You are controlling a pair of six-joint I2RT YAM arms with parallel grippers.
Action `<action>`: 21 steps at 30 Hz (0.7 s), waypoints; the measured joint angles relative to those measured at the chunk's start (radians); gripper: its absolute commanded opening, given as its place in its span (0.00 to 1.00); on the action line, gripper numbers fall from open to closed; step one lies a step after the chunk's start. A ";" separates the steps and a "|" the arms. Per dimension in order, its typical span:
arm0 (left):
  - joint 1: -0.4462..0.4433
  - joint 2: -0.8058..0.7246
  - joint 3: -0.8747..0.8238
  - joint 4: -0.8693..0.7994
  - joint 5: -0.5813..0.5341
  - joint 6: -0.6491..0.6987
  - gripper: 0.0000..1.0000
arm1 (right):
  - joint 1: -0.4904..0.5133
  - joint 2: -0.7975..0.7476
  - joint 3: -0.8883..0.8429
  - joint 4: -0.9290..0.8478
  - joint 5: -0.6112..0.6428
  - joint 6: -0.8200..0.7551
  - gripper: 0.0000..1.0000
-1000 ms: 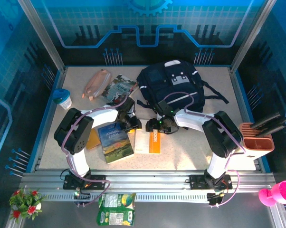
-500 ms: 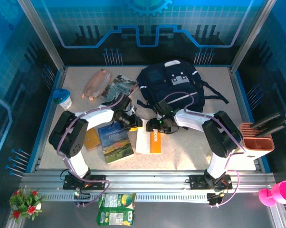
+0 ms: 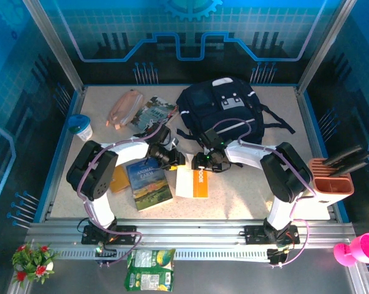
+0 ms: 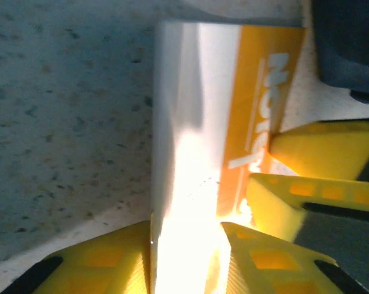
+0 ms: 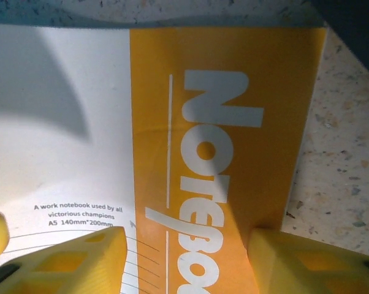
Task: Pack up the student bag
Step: Pick up the book at the center of the table.
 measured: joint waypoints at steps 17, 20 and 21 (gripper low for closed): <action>0.008 -0.040 0.000 -0.044 -0.091 0.007 0.00 | -0.004 -0.058 0.002 0.006 0.032 -0.025 0.69; 0.035 -0.112 0.000 -0.069 -0.122 0.005 0.00 | -0.026 -0.161 -0.031 0.056 0.022 -0.026 0.75; 0.048 -0.141 0.000 -0.072 -0.130 0.004 0.00 | -0.042 -0.203 -0.047 0.085 0.011 -0.020 0.77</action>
